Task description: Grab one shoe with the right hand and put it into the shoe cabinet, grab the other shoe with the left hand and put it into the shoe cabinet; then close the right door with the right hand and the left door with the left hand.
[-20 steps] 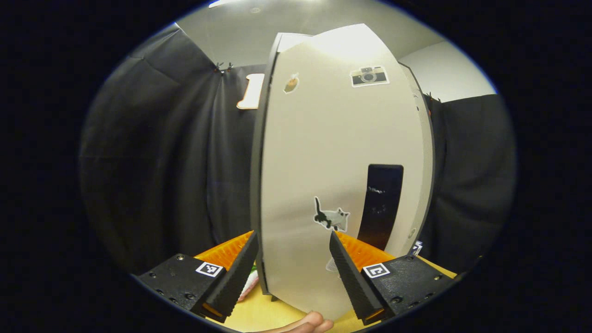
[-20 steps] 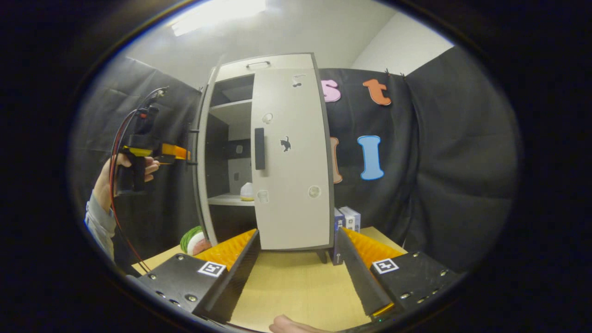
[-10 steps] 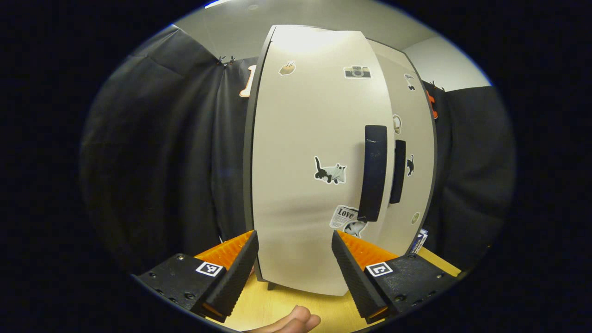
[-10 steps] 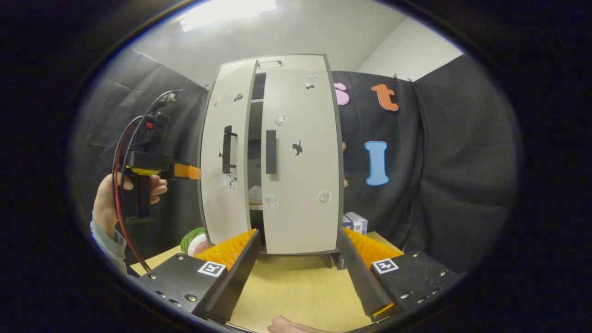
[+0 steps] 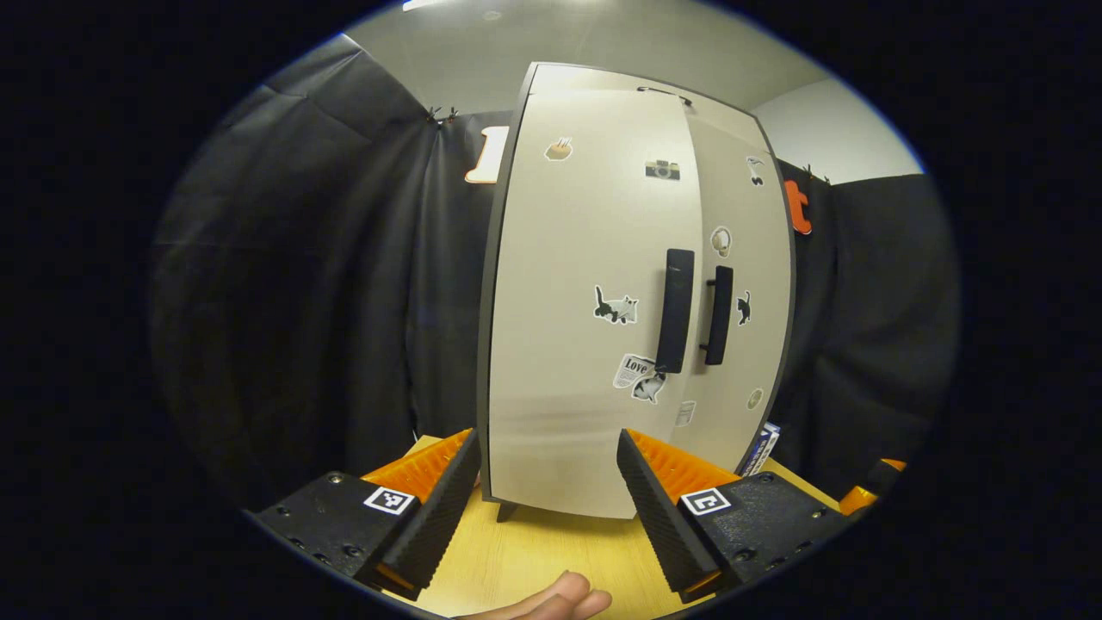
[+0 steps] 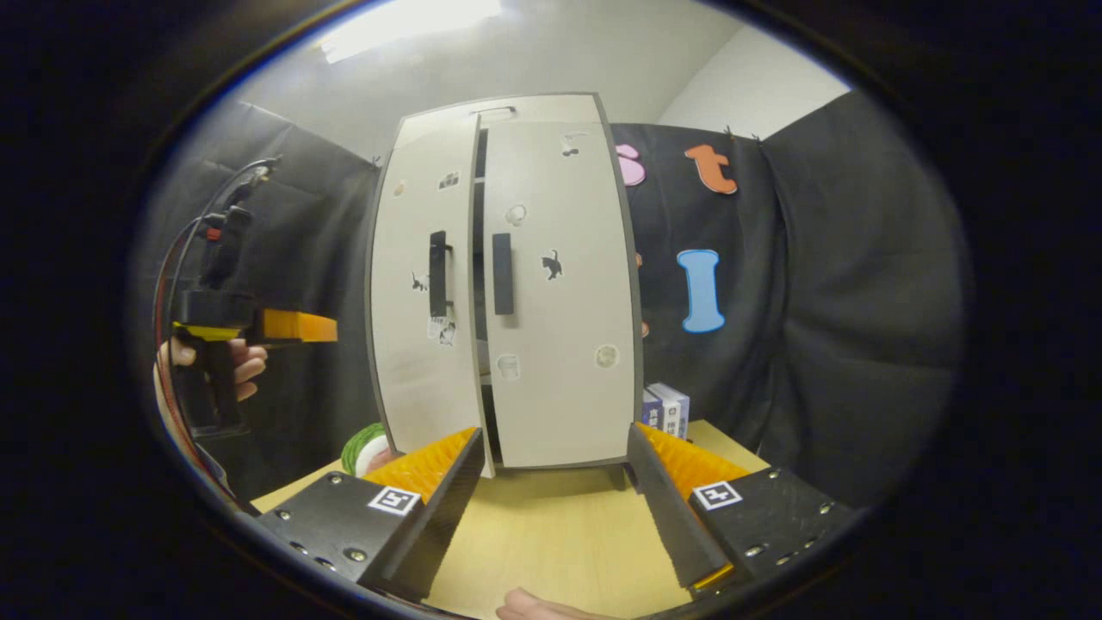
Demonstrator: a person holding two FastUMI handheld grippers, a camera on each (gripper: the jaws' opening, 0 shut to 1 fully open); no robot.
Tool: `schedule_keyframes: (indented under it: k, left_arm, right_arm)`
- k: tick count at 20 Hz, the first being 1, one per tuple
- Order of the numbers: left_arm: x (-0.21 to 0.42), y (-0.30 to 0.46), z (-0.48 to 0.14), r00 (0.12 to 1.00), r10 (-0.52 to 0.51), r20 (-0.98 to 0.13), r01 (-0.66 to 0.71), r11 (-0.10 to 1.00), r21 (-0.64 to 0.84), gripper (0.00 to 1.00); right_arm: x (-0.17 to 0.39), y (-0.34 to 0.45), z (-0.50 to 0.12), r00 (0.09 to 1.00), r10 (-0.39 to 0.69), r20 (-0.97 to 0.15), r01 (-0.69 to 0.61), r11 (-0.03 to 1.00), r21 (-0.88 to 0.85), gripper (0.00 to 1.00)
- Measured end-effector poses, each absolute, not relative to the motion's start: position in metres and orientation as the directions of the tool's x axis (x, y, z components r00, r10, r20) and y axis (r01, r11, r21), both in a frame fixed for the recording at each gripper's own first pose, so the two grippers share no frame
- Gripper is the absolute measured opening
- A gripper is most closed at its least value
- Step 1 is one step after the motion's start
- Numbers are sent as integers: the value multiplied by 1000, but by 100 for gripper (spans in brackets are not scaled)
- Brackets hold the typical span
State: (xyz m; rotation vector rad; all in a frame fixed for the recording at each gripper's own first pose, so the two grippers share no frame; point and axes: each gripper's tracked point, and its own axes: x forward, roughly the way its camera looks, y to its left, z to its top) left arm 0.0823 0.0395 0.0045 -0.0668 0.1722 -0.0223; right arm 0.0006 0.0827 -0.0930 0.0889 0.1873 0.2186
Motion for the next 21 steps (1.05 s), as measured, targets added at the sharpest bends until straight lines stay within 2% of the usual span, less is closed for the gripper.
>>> schedule_keyframes:
  k: [5,6,8,9,10,11,13,14,17,19,21]
  left_arm:
    - [40,24,18,992,-65,-112,58,996,-64,96]
    - [31,23,20,993,-69,-99,63,996,-62,96]
    - [14,19,23,995,-66,-69,63,997,-45,96]
    - [7,19,21,997,-54,-54,52,998,-36,96]
    - [1,18,16,998,-38,-52,37,999,-38,96]
    - [-5,16,11,998,-32,-53,30,999,-37,96]
    - [-13,10,1,998,-32,-58,31,999,-21,96]
    - [-17,9,0,998,-33,-56,33,999,-3,96]
    - [-24,6,0,998,-42,-53,42,999,9,96]
    - [-24,6,0,998,-44,-53,44,999,-9,96]
    - [-21,3,-5,997,-49,-67,48,999,-16,96]
  right_arm:
    - [-1,70,-89,965,200,-170,-182,977,115,99]
    - [-2,68,-88,967,195,-165,-177,977,118,95]
    - [-7,66,-86,969,191,-154,-174,977,121,95]
    - [-9,66,-85,971,189,-148,-172,977,122,99]
    - [-11,65,-84,972,186,-143,-170,978,122,95]
    - [-13,66,-83,973,186,-138,-170,978,117,99]
    - [-14,67,-81,974,187,-132,-174,979,103,99]
    - [-15,68,-80,974,188,-128,-176,979,101,95]
    - [-13,70,-75,975,187,-121,-175,979,103,95]
    - [-12,69,-69,976,184,-113,-174,980,93,99]
    - [-13,69,-63,978,185,-99,-177,981,83,95]
